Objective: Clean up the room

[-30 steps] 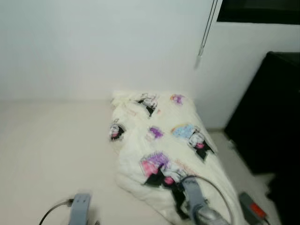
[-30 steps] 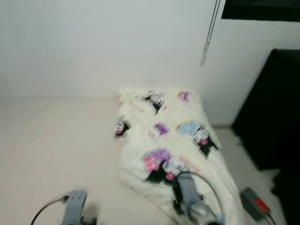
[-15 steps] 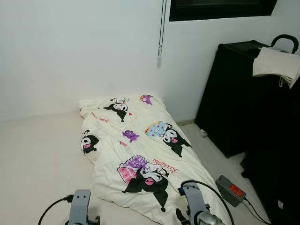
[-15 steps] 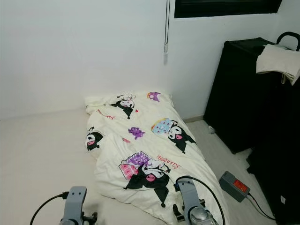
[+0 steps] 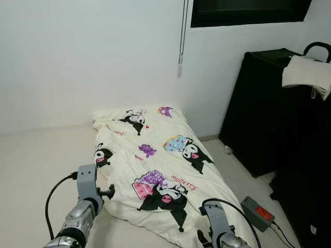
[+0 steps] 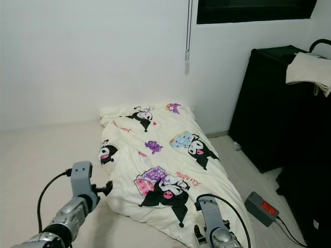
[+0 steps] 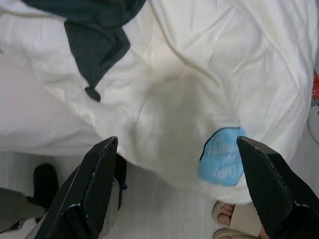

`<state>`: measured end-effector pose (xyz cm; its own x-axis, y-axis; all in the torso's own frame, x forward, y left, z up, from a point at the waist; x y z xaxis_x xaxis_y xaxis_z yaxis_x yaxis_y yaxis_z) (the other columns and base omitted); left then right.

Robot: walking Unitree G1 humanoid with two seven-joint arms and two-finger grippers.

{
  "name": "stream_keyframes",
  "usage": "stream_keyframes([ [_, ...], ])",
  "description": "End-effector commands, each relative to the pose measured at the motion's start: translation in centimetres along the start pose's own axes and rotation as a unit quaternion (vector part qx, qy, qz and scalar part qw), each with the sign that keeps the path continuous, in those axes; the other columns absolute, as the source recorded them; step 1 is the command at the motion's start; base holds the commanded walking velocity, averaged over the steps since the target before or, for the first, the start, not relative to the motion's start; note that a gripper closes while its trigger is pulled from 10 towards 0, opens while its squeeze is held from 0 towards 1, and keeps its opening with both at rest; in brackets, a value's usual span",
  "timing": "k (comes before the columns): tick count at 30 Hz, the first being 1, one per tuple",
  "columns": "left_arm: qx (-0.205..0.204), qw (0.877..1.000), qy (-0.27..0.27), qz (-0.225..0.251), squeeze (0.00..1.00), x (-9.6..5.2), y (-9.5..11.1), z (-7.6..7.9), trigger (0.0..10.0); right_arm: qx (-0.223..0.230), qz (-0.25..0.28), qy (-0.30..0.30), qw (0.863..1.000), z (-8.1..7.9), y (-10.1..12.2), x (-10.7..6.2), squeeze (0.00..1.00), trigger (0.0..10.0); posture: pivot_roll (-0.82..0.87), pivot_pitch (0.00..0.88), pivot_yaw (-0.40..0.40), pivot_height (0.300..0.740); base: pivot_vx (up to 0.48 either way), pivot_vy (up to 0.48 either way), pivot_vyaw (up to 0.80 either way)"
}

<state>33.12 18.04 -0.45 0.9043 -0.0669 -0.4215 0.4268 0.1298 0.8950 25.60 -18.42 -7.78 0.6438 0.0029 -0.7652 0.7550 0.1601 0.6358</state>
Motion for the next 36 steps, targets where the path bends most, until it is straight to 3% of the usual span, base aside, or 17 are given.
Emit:
stream_keyframes([
  [1,-0.009,1.000,-0.013,0.011,0.00,0.2,0.5,0.6,10.0,0.011,0.016,-0.003,1.000,0.1,0.7,0.0,0.00,10.0,-0.09,0.000,0.002,0.672,0.000,0.000,0.00],
  [6,-0.040,0.999,-0.015,0.026,0.00,0.5,1.2,1.2,10.0,0.014,0.021,-0.001,1.000,0.1,0.7,0.0,0.00,10.0,-0.10,0.000,0.007,0.657,0.000,0.000,0.00],
  [10,-0.035,0.998,-0.013,0.044,0.00,0.7,2.2,1.4,10.0,0.013,0.025,0.004,1.000,-0.2,0.6,0.0,0.00,10.0,-0.10,0.022,0.010,0.647,0.000,0.000,0.00],
  [14,0.004,0.996,0.006,0.091,0.00,1.0,5.1,0.6,10.0,0.006,0.038,0.021,0.999,-0.9,0.4,-0.1,0.00,10.0,-0.11,0.074,0.014,0.628,0.000,0.000,0.00],
  [19,0.045,0.992,0.004,0.120,0.00,1.1,7.3,0.5,10.0,0.011,0.050,0.032,0.998,-1.2,0.3,-0.2,0.00,10.0,-0.11,0.093,0.016,0.623,0.000,0.000,0.00],
  [22,0.065,0.986,-0.013,0.150,0.00,1.4,9.9,1.2,10.0,0.008,0.053,0.036,0.998,-1.4,-0.1,-0.3,0.00,10.0,-0.12,0.132,0.022,0.623,0.000,0.000,0.00],
  [27,0.068,0.984,-0.032,0.159,0.00,1.8,11.9,2.3,10.0,0.007,0.057,0.042,0.997,-1.9,-0.5,-0.5,0.00,10.0,-0.12,0.170,0.028,0.623,0.000,0.000,0.00],
  [33,0.149,0.977,-0.075,0.133,0.00,2.3,11.3,4.9,10.0,0.010,0.066,0.054,0.996,-2.9,-1.2,-0.7,0.00,10.0,-0.14,0.240,0.046,0.623,0.000,0.000,0.00],
  [36,0.160,0.976,-0.090,0.120,0.00,2.4,11.0,5.6,10.0,0.016,0.074,0.056,0.996,-3.1,-1.3,-0.9,0.00,10.0,-0.15,0.271,0.048,0.623,0.000,0.000,0.00],
])
Point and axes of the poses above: a point about 5 cm out from each wrist's last joint towards the gripper, its own x axis pointing out of the wrist towards the gripper, its own y axis along the axis of the wrist's last joint, z = x × y, the point moved 3 cm from there along x, pointing out of the wrist towards the gripper, and after that the axes turned 4 degrees about x, right-handed, at the moved point
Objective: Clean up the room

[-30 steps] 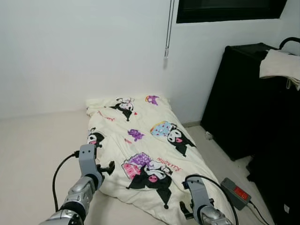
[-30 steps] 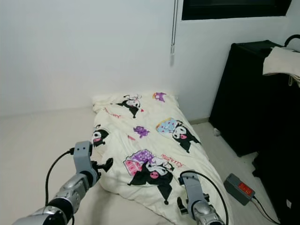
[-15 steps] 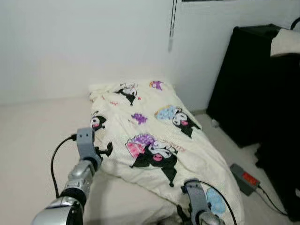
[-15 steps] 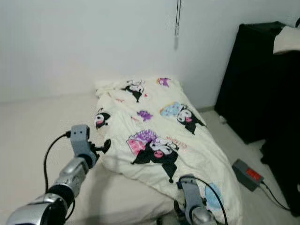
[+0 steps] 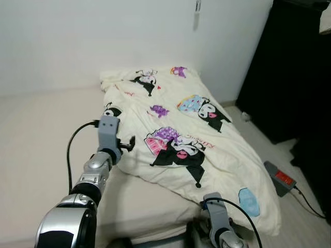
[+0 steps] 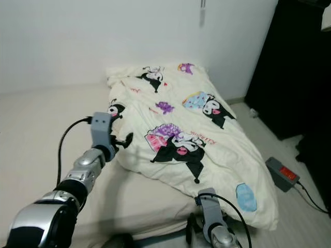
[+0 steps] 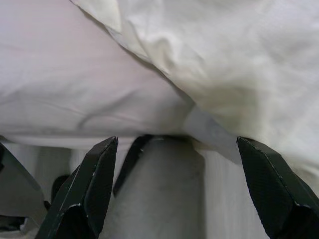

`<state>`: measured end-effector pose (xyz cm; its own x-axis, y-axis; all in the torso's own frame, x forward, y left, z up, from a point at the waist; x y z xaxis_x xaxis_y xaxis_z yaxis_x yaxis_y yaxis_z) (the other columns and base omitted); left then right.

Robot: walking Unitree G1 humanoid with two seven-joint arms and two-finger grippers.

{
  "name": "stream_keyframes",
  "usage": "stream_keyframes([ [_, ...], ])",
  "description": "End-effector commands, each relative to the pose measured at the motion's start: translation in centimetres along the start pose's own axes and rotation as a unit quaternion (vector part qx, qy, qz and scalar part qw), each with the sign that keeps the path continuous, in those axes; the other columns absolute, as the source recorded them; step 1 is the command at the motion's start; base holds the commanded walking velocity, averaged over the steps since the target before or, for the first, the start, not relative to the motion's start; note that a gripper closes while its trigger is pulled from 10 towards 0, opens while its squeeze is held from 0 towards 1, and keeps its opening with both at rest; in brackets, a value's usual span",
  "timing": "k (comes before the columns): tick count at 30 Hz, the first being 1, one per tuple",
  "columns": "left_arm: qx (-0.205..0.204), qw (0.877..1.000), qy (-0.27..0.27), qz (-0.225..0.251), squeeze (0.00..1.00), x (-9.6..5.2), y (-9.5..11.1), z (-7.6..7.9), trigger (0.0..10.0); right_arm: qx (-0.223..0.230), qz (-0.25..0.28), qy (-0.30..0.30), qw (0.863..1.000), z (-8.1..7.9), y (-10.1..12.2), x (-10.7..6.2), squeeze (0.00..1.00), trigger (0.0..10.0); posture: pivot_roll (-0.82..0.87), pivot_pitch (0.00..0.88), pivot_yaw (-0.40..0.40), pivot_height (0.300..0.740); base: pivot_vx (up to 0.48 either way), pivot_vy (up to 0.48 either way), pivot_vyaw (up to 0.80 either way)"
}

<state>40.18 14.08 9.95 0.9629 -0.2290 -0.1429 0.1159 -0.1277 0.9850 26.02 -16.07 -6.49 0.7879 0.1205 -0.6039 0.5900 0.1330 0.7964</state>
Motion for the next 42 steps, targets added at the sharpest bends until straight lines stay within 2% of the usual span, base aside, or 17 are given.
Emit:
stream_keyframes([
  [1,0.007,1.000,-0.013,-0.022,0.00,-0.1,-0.8,0.5,10.0,0.013,-0.042,0.013,0.999,-0.9,-2.7,-0.7,0.00,10.0,-0.15,0.271,0.048,0.623,0.000,0.000,0.00],
  [4,-0.006,0.999,-0.020,-0.031,0.00,0.4,-0.3,0.8,10.0,0.023,-0.017,0.021,0.999,-1.4,-2.4,-1.0,0.00,10.0,-0.16,0.326,0.057,0.623,0.000,0.000,0.00],
  [7,-0.010,0.999,-0.015,-0.031,0.00,0.6,0.1,0.6,10.0,0.026,-0.004,0.028,0.999,-1.6,-2.2,-1.2,0.00,10.0,-0.16,0.333,0.060,0.623,0.000,0.000,0.00],
  [8,0.010,1.000,0.002,-0.025,0.00,1.0,1.3,0.0,10.0,0.035,0.040,0.060,0.997,-2.6,-1.0,-1.8,0.00,10.0,-0.18,0.384,0.065,0.623,0.000,0.000,0.00],
  [10,0.020,0.999,0.013,-0.021,0.00,1.2,2.1,-0.4,10.0,0.038,0.072,0.082,0.993,-3.4,0.1,-2.6,0.00,10.0,-0.18,0.403,0.068,0.623,0.000,0.000,0.00],
  [14,0.006,1.000,0.016,-0.017,0.00,1.4,2.7,-0.5,10.0,0.040,0.111,0.109,0.987,-4.7,1.7,-4.3,0.00,10.0,-0.21,0.454,0.075,0.623,0.000,0.000,0.00],
  [19,0.003,1.000,0.015,-0.016,0.00,1.5,2.8,-0.4,10.0,0.040,0.119,0.116,0.985,-5.1,2.0,-4.8,0.00,10.0,-0.21,0.459,0.075,0.623,0.000,0.000,0.00],
  [24,-0.012,0.999,0.037,-0.023,0.00,1.5,2.4,-0.3,10.0,0.048,0.159,0.143,0.976,-6.8,4.5,-7.6,0.00,10.0,-0.25,0.534,0.071,0.623,0.000,0.000,0.00],
  [28,-0.015,0.998,0.056,-0.019,0.00,1.5,2.7,-0.8,10.0,0.052,0.167,0.150,0.973,-7.2,5.2,-8.3,0.00,10.0,-0.25,0.544,0.069,0.623,0.000,0.000,0.00],
  [30,-0.017,0.997,0.070,-0.013,0.00,1.6,3.1,-1.2,10.0,0.054,0.171,0.157,0.971,-7.5,5.7,-9.0,0.00,10.0,-0.25,0.558,0.066,0.623,0.000,0.000,0.00],
  [31,-0.027,0.996,0.080,-0.007,0.00,1.7,3.8,-1.3,10.0,0.060,0.177,0.166,0.968,-8.1,6.6,-10.1,0.00,10.0,-0.26,0.577,0.063,0.623,0.000,0.000,0.00],
  [32,-0.027,0.996,0.080,-0.007,0.00,1.7,3.8,-1.3,10.0,0.060,0.177,0.166,0.968,-8.1,6.6,-10.1,0.00,10.0,-0.26,0.577,0.063,0.623,0.000,0.000,0.00],
  [34,-0.056,0.996,0.073,-0.008,0.00,1.9,3.6,-0.6,10.0,0.062,0.176,0.169,0.968,-8.5,7.0,-10.8,0.00,10.0,-0.26,0.582,0.063,0.623,0.000,0.000,0.00],
  [37,-0.071,0.995,0.064,-0.007,0.00,1.9,3.6,-0.2,10.0,0.063,0.175,0.169,0.968,-8.5,7.1,-11.0,0.00,10.0,-0.26,0.585,0.062,0.623,0.000,0.000,0.00],
  [39,-0.124,0.992,0.010,0.004,0.00,2.3,3.7,2.1,10.0,0.065,0.172,0.167,0.969,-8.4,7.4,-11.4,0.00,10.0,-0.27,0.594,0.055,0.623,0.000,0.000,0.00],
  [40,-0.124,0.992,0.010,0.004,0.00,2.3,3.7,2.1,10.0,0.065,0.172,0.167,0.969,-8.4,7.4,-11.4,0.00,10.0,-0.27,0.594,0.055,0.623,0.000,0.000,0.00],
  [42,-0.153,0.987,-0.047,0.020,0.00,2.4,4.2,4.4,10.0,0.065,0.169,0.165,0.969,-8.2,7.5,-11.6,0.00,10.0,-0.27,0.594,0.055,0.623,0.000,0.000,0.00],
])
Point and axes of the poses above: a point about 5 cm out from each wrist's last joint towards the gripper, its own x axis pointing out of the wrist towards the gripper, its own y axis along the axis of the wrist's last joint, z = x × y, the point moved 3 cm from there along x, pointing out of the wrist towards the gripper, and after that the axes turned 4 degrees about x, right-handed, at the moved point
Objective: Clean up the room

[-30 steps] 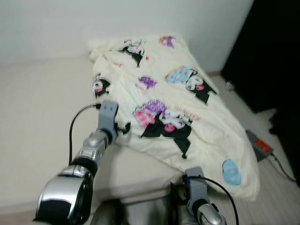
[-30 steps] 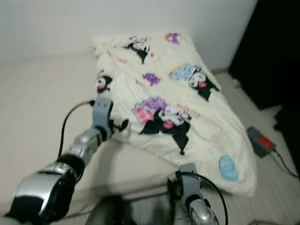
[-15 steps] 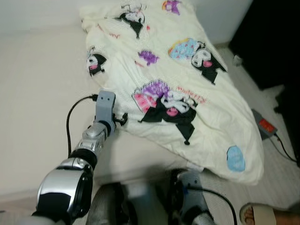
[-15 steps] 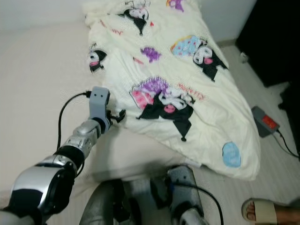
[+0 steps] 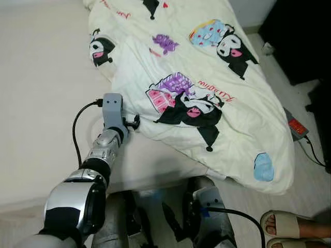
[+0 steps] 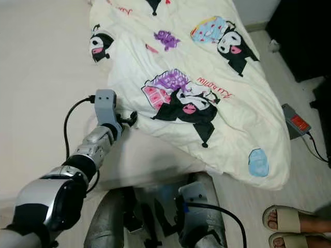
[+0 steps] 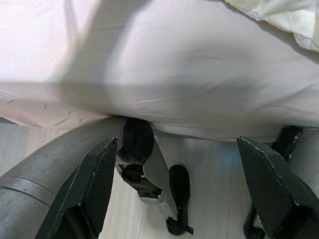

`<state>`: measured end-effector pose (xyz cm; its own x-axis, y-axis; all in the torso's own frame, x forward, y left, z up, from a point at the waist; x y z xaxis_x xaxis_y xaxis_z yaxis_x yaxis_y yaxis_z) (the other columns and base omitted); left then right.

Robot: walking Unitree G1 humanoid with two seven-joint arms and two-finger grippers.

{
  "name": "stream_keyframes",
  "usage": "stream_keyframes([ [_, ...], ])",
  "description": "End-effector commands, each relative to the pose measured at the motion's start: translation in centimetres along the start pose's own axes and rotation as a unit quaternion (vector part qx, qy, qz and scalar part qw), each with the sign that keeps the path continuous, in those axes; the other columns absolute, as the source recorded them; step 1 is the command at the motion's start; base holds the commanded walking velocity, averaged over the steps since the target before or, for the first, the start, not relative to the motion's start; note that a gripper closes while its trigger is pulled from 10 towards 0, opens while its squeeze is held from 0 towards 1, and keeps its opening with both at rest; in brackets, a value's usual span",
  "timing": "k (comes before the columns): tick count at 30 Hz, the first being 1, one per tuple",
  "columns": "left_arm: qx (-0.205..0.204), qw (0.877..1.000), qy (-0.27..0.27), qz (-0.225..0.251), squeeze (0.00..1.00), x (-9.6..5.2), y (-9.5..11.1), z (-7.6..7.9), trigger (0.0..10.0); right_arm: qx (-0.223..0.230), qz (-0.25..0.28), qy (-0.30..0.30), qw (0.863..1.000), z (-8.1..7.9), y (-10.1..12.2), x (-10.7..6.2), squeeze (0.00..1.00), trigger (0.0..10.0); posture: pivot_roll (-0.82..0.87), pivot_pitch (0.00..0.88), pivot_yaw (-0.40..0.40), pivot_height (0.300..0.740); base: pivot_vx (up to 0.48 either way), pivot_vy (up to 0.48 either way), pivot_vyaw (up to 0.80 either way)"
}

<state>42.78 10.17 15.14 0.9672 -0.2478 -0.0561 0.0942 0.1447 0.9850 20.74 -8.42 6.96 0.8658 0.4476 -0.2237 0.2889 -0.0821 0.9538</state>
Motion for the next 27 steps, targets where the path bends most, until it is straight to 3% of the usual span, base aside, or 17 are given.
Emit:
stream_keyframes([
  [1,-0.032,0.998,-0.049,-0.025,0.00,-0.4,-2.2,1.9,10.0,0.017,-0.026,-0.003,1.000,-0.1,-0.9,-0.7,0.00,10.0,-0.27,0.594,0.055,0.623,0.000,0.000,0.00],
  [6,-0.037,0.996,-0.076,-0.014,0.00,-0.2,-2.1,3.5,10.0,0.017,-0.031,-0.007,0.999,0.1,-0.8,-0.9,0.00,10.0,-0.27,0.594,0.052,0.623,0.000,0.000,0.00],
  [7,-0.035,0.996,-0.081,-0.009,0.00,-0.2,-2.0,4.1,4.0,0.017,-0.033,-0.009,0.999,0.2,-0.6,-0.9,0.00,10.0,-0.27,0.595,0.051,0.623,0.000,0.000,0.00],
  [8,-0.029,0.996,-0.083,-0.005,0.00,-0.1,-1.9,4.4,0.0,0.017,-0.033,-0.009,0.999,0.2,-0.5,-0.9,0.00,10.0,-0.27,0.590,0.053,0.623,0.000,0.000,0.00],
  [13,-0.024,0.997,-0.076,-0.001,0.00,0.0,-1.7,4.6,0.0,0.017,-0.033,-0.009,0.999,0.2,-0.2,-0.8,0.00,10.0,-0.27,0.586,0.055,0.623,0.000,0.000,0.00],
  [14,-0.030,0.998,-0.058,0.002,0.00,0.0,-1.5,4.2,7.8,0.016,-0.032,-0.009,0.999,0.2,-0.1,-0.7,0.00,10.0,-0.26,0.584,0.057,0.623,0.000,0.000,0.00],
  [15,-0.034,0.999,-0.029,0.003,0.00,0.0,-1.4,3.3,10.0,0.015,-0.031,-0.010,0.999,0.3,0.0,-0.5,0.00,10.0,-0.26,0.581,0.059,0.623,0.000,0.000,0.00],
  [16,-0.037,0.999,0.021,-0.001,0.00,-0.2,-1.5,1.4,10.0,0.014,-0.030,-0.010,0.999,0.4,0.2,-0.4,0.00,10.0,-0.26,0.579,0.062,0.623,0.000,0.000,0.00],
  [17,-0.037,0.999,0.021,-0.001,0.00,-0.2,-1.5,1.4,10.0,0.014,-0.030,-0.010,0.999,0.4,0.2,-0.4,0.00,10.0,-0.26,0.579,0.062,0.623,0.000,0.000,0.00],
  [18,-0.036,0.997,0.068,-0.006,0.00,-0.5,-1.7,-0.4,10.0,0.014,-0.030,-0.011,0.999,0.5,0.3,-0.4,0.00,10.0,-0.26,0.578,0.062,0.623,0.000,0.000,0.00],
  [19,-0.036,0.997,0.068,-0.006,0.00,-0.5,-1.7,-0.4,10.0,0.014,-0.030,-0.011,0.999,0.5,0.3,-0.4,0.00,10.0,-0.26,0.578,0.062,0.623,0.000,0.000,0.00],
  [20,-0.039,0.993,0.109,-0.010,0.00,-1.0,-2.0,-2.2,10.0,0.013,-0.029,-0.012,0.999,0.5,0.3,-0.3,0.00,10.0,-0.25,0.577,0.063,0.623,0.000,0.000,0.00],
  [21,-0.039,0.993,0.109,-0.010,0.00,-1.0,-2.0,-2.2,10.0,0.013,-0.029,-0.012,0.999,0.5,0.3,-0.3,0.00,10.0,-0.25,0.577,0.063,0.623,0.000,0.000,0.00],
  [22,-0.045,0.981,0.186,-0.021,1.00,-2.5,-2.9,-6.2,10.0,0.012,-0.030,-0.013,0.999,0.5,0.4,-0.3,0.00,10.0,-0.25,0.575,0.063,0.623,0.000,0.000,0.00],
  [23,-0.048,0.977,0.206,-0.024,1.00,-3.1,-3.1,-7.4,10.0,0.012,-0.031,-0.013,0.999,0.6,0.5,-0.3,0.00,10.0,-0.25,0.575,0.063,0.623,0.000,0.000,0.00],
  [26,-0.050,0.975,0.217,-0.025,1.00,-3.4,-3.3,-8.0,10.0,0.012,-0.032,-0.013,0.999,0.6,0.5,-0.3,0.00,10.0,-0.25,0.575,0.063,0.623,0.000,0.000,0.00],
  [27,-0.076,0.969,0.233,-0.022,1.00,-4.2,-3.6,-9.4,10.0,0.011,-0.032,-0.013,0.999,0.6,0.5,-0.3,0.00,10.0,-0.24,0.576,0.060,0.623,0.000,0.000,0.00],
])
Point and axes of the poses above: a point about 5 cm out from each wrist's last joint towards the gripper, its own x axis pointing out of the wrist towards the gripper, its own y axis along the axis of the wrist's last joint, z = x × y, the point moved 3 cm from there along x, pointing out of the wrist towards the gripper, and after that the axes turned 4 degrees about x, right-handed, at the moved point
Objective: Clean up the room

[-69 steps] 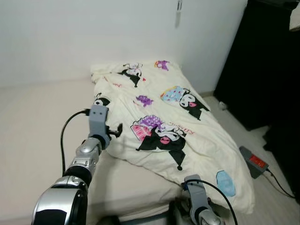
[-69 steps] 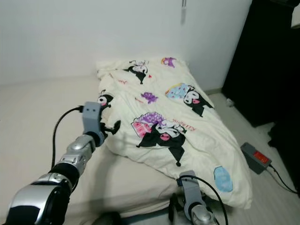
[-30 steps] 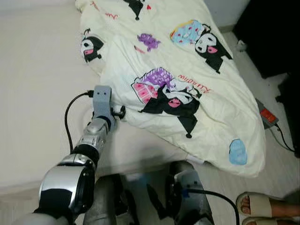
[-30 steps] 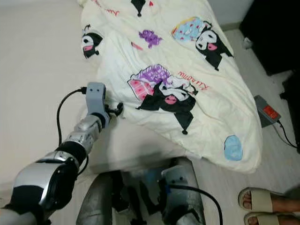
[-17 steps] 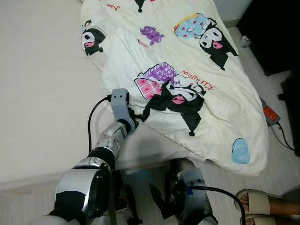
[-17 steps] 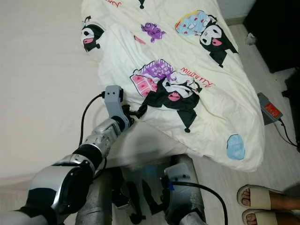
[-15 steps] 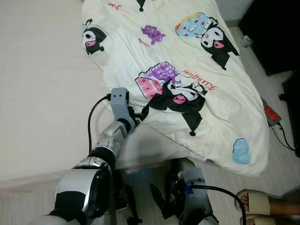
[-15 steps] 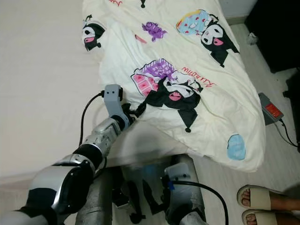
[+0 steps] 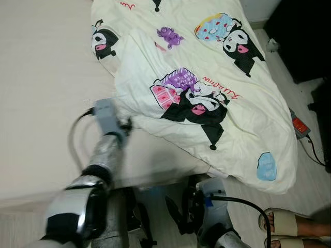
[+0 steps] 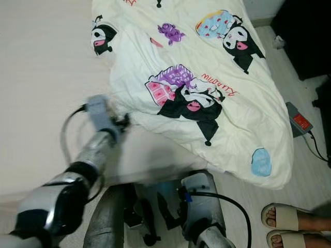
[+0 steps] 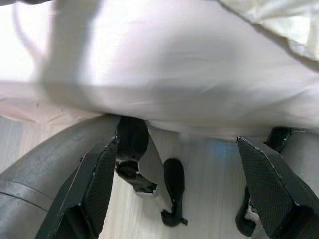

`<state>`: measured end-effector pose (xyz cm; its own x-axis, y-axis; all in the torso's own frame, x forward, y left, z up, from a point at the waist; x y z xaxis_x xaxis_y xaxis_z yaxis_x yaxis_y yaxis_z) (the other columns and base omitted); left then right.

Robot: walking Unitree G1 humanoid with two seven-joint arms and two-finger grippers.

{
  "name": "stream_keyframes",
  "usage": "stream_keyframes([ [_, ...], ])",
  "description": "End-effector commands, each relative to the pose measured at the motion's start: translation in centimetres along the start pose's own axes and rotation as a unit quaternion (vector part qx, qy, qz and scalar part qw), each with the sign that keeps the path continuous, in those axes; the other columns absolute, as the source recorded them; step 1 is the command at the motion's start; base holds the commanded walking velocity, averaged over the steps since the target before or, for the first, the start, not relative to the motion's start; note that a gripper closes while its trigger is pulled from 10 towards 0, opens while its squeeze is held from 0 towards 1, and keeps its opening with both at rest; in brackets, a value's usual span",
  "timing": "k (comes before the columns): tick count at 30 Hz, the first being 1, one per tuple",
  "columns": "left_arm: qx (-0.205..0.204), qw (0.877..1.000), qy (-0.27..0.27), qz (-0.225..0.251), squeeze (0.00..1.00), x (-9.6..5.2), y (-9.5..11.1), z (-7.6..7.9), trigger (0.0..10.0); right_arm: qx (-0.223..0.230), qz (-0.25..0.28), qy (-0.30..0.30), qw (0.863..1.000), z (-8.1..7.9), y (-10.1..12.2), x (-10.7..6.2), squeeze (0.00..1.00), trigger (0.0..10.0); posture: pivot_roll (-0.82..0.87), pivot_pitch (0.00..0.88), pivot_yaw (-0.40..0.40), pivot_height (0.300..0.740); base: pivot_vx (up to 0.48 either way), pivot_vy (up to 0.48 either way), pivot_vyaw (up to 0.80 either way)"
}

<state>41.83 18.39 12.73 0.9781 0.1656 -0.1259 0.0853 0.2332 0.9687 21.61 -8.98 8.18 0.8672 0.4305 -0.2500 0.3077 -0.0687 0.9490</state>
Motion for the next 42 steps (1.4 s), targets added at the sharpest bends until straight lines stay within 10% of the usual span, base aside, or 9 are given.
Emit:
stream_keyframes([
  [1,-0.025,0.999,0.026,-0.032,1.00,-0.6,-2.2,-2.0,10.0,0.013,-0.020,-0.002,1.000,0.0,-1.0,-0.5,0.00,10.0,-0.24,0.576,0.060,0.623,0.000,0.000,0.00],
  [6,-0.237,0.971,-0.013,-0.042,1.00,-1.0,-3.1,-3.3,10.0,0.006,-0.020,-0.001,1.000,0.1,-0.8,-0.4,0.00,10.0,-0.24,0.572,0.060,0.623,0.000,0.000,0.00],
  [8,-0.407,0.907,-0.107,-0.033,1.00,-1.3,-2.8,-1.3,10.0,0.004,-0.018,-0.003,1.000,0.2,-0.6,-0.4,0.00,10.0,-0.24,0.574,0.060,0.623,0.000,0.000,0.00],
  [9,-0.407,0.907,-0.107,-0.033,1.00,-1.3,-2.8,-1.3,10.0,0.004,-0.018,-0.003,1.000,0.2,-0.6,-0.4,0.00,10.0,-0.24,0.574,0.060,0.623,0.000,0.000,0.00],
  [11,-0.479,0.859,-0.177,-0.023,1.00,-1.8,-2.7,0.2,10.0,0.003,-0.018,-0.004,1.000,0.2,-0.5,-0.4,0.00,10.0,-0.25,0.574,0.056,0.623,0.000,0.000,0.00],
  [19,-0.471,0.844,-0.230,-0.115,1.00,-5.0,-8.4,4.9,10.0,0.003,-0.011,-0.007,1.000,0.0,0.3,-1.0,0.00,10.0,-0.28,0.605,0.041,0.623,0.000,0.000,0.00],
  [31,-0.525,0.791,-0.305,-0.069,0.93,-5.3,-6.1,8.0,10.0,0.004,-0.002,-0.011,1.000,0.1,1.4,-1.8,0.00,10.0,-0.33,0.635,0.026,0.623,0.000,0.000,0.00],
  [32,-0.529,0.786,-0.314,-0.058,0.00,-5.1,-5.3,8.6,10.0,0.004,-0.001,-0.012,1.000,0.1,1.6,-1.9,0.00,10.0,-0.34,0.643,0.022,0.623,0.000,0.000,0.00],
  [42,-0.493,0.802,-0.334,-0.029,0.00,-4.1,-2.2,11.5,10.0,0.002,0.011,-0.009,1.000,-0.3,3.1,-1.8,0.00,10.0,-0.40,0.664,0.013,0.623,0.000,0.000,0.00],
])
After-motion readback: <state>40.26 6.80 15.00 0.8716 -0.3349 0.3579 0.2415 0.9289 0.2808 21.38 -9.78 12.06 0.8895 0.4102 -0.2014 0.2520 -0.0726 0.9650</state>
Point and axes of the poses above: a point about 5 cm out from each wrist's last joint towards the gripper, its own x axis pointing out of the wrist towards the gripper, its own y axis along the axis of the wrist's last joint, z = x × y, the point moved 3 cm from there along x, pointing out of the wrist towards the gripper, and after that the axes turned 4 degrees about x, right-handed, at the moved point
